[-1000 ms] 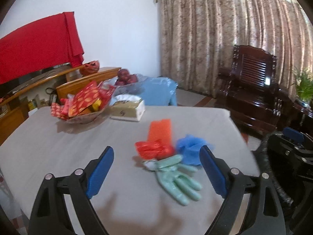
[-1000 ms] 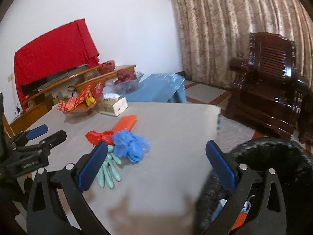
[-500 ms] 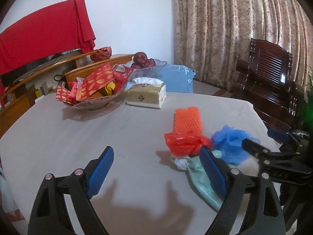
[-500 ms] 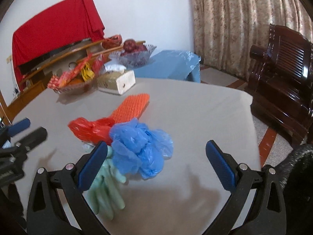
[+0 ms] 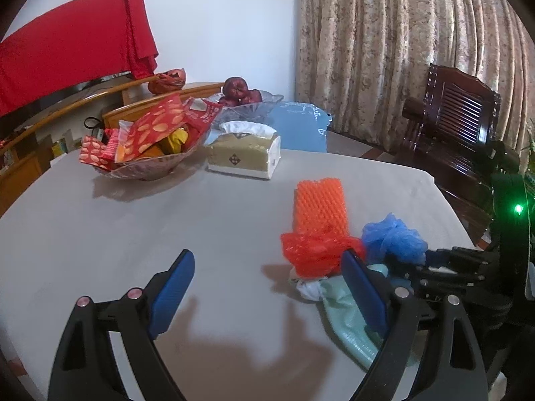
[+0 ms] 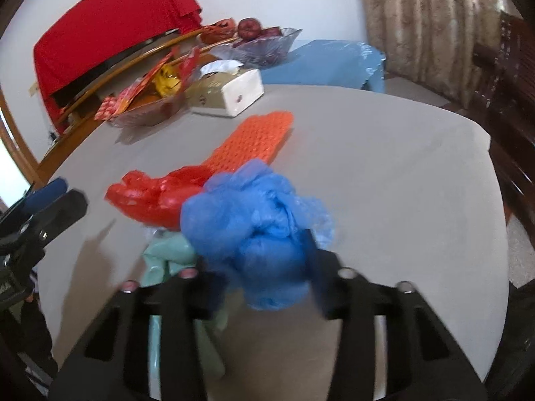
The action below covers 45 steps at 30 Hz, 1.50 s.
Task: Collect trash
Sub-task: 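Grasp the blue plastic bag with the right tool, then grasp the red plastic bag with the left tool while the right tool lifts the blue bag, then carry the red bag with the left tool while the right tool carries the blue bag over the bin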
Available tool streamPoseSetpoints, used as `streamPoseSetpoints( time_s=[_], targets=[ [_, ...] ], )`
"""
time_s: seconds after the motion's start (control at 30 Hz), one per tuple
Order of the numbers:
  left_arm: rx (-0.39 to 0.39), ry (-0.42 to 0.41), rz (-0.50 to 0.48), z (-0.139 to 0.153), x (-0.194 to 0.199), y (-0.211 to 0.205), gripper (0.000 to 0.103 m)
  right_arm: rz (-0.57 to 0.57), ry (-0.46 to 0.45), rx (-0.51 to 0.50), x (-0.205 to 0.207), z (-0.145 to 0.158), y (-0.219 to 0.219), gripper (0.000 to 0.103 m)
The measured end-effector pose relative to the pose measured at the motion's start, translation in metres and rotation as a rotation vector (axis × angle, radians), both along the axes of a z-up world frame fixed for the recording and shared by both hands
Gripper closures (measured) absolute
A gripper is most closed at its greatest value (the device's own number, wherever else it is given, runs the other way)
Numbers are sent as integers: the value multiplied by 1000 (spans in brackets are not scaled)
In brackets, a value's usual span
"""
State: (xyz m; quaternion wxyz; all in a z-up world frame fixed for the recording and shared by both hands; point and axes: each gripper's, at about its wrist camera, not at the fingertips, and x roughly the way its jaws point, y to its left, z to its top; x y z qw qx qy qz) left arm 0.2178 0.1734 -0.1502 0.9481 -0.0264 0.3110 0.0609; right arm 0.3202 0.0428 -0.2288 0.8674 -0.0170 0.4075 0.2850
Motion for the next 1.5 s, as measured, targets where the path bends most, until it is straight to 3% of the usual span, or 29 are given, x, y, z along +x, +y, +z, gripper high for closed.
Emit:
streamPoseSetpoints(
  time_s=[0.33,0.7,1.17,1.5],
  targets=[
    [-45,14,-53,-4,19,-18,16,-123,-54,14,-4,22,-42,69],
    [-68,82,-57,-27,55,-27,18,-132,-74,20,-8,27,-54,69],
    [-87,78,-117,-21,57,-37,71,-133,-76,32,-18,32,-57,69],
    [-99,-31,-138,28,33,-40,77,-148,-145,73,-42,68,-72,69]
  ],
)
